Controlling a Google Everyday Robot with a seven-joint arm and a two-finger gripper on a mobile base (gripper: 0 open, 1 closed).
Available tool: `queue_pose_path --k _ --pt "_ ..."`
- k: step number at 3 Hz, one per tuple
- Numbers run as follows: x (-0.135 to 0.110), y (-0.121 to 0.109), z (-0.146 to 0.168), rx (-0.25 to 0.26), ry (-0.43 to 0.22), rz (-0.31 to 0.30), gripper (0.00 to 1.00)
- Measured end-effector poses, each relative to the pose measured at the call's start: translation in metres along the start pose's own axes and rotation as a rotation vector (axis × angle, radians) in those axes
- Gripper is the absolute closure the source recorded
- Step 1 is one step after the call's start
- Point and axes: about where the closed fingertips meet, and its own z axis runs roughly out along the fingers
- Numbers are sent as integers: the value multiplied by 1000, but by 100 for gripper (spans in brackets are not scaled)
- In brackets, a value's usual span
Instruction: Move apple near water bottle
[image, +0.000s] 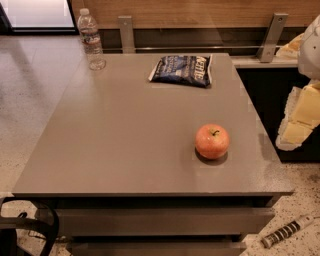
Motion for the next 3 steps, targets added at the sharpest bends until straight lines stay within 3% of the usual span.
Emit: queue_pose_path --k 1,2,3 --pt "0 0 0 0 0 0 0" --pt "-1 -1 5 -13 -78 7 0" --pt "4 -4 30 -38 -249 17 0"
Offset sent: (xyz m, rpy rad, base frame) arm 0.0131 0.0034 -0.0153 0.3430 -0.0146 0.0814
